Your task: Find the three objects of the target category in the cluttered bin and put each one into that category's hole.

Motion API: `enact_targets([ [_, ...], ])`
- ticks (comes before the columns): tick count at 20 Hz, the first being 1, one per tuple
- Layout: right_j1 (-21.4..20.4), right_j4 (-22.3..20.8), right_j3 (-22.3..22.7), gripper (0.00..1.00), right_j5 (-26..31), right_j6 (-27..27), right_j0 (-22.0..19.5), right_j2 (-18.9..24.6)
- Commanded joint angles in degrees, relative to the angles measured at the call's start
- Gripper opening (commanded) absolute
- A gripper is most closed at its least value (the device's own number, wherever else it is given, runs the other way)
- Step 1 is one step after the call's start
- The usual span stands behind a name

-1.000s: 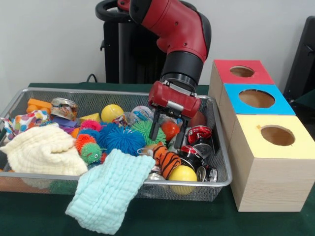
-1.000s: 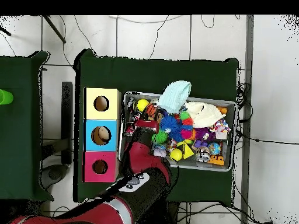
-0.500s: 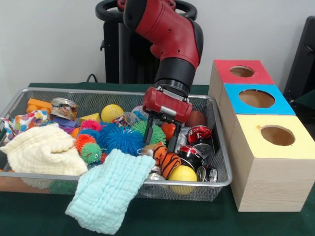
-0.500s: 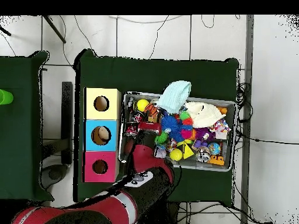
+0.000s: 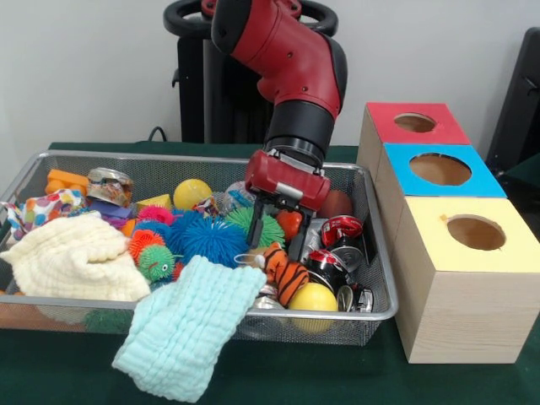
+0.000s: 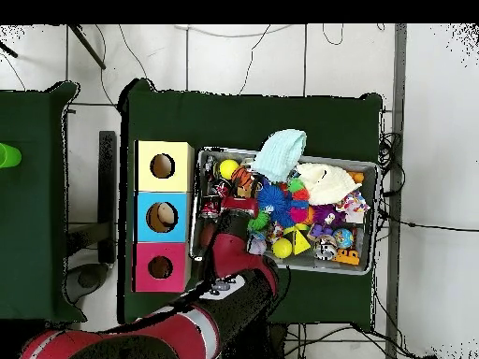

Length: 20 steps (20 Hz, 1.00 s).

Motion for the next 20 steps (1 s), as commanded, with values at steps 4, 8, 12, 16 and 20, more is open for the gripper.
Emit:
enact_targets([
  [4, -1.80, 3.17, 6.03, 1.00, -9.50, 16.05, -0.28, 8.00],
  [8, -3.02, 1.50, 7.26, 1.00, -12.37, 18.55, -1.63, 9.56],
  [12, -2.21, 2.67, 7.81, 1.00, -15.21, 18.04, -1.33, 9.65],
  [16, -1.63, 2.16, 7.51, 1.00, -17.72, 18.06, -1.94, 10.12],
  [20, -0.40, 3.23, 6.22, 1.00, -16.51, 15.71, -1.96, 10.34],
])
